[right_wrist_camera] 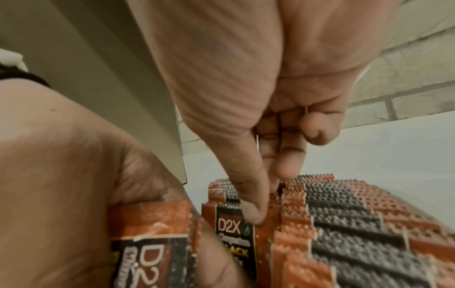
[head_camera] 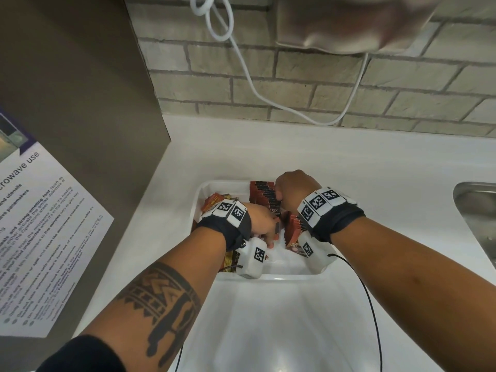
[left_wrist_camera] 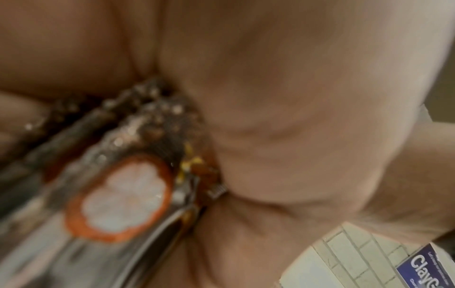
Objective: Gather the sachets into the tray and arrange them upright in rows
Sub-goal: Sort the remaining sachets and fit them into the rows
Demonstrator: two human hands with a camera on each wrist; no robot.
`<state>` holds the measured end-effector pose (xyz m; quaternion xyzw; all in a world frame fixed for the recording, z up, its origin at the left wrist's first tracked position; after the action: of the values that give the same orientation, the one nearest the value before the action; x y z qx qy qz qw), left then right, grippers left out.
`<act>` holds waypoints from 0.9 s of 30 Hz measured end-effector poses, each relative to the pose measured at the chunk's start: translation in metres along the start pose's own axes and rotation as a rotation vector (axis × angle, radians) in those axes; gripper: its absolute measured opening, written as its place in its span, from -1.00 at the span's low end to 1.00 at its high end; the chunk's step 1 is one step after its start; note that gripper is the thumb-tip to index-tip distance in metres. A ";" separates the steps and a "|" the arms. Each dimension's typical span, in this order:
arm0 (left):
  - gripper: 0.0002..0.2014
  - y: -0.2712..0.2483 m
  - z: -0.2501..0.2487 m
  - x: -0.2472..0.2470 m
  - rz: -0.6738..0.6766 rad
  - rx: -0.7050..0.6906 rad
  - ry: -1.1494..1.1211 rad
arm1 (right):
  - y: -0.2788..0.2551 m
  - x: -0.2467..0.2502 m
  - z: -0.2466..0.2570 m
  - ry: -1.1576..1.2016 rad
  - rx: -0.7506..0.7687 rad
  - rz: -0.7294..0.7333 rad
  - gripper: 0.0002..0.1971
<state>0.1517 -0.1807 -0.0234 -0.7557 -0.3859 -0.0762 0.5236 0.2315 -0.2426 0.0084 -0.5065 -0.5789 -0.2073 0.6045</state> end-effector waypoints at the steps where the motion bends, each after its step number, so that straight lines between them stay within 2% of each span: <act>1: -0.52 0.000 0.001 0.001 -0.007 0.002 0.002 | 0.000 0.000 0.000 0.003 0.004 -0.004 -0.84; 8: -0.61 0.001 0.002 0.009 -0.059 -0.013 0.063 | -0.005 0.003 -0.003 0.033 0.028 0.019 -0.79; 13: -0.64 0.001 0.009 0.013 -0.074 -0.025 -0.012 | -0.010 0.012 -0.008 0.065 0.049 0.000 -0.83; 17: -0.66 0.001 0.027 0.022 -0.083 -0.051 -0.234 | -0.020 0.031 -0.024 0.152 0.021 -0.108 -0.83; 20: -0.66 0.000 0.035 0.027 -0.112 -0.148 -0.386 | -0.036 0.037 -0.033 0.403 0.018 -0.129 -0.93; 22: -0.65 -0.003 0.037 0.028 -0.140 -0.242 -0.549 | -0.047 0.036 -0.032 0.516 0.068 -0.109 -0.97; 25: -0.53 -0.013 0.037 0.027 -0.176 -0.363 -0.824 | -0.056 0.022 -0.024 0.617 0.123 -0.012 -0.84; 27: -0.53 -0.016 0.033 0.025 -0.143 -0.438 -0.976 | -0.057 0.016 -0.021 0.701 0.133 -0.009 -0.83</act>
<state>0.1485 -0.1378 -0.0135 -0.7666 -0.6100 0.1698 0.1070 0.1977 -0.2784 0.0482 -0.3616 -0.3506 -0.3329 0.7972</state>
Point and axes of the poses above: each hand's wrist, its own y-axis towards the middle knuckle, its own x-axis out of the back of the hand, z = x × y, the point moved 7 cm from there along y, towards the middle knuckle, and after that the axes turned 12 degrees about -y, right-handed, at the moved point
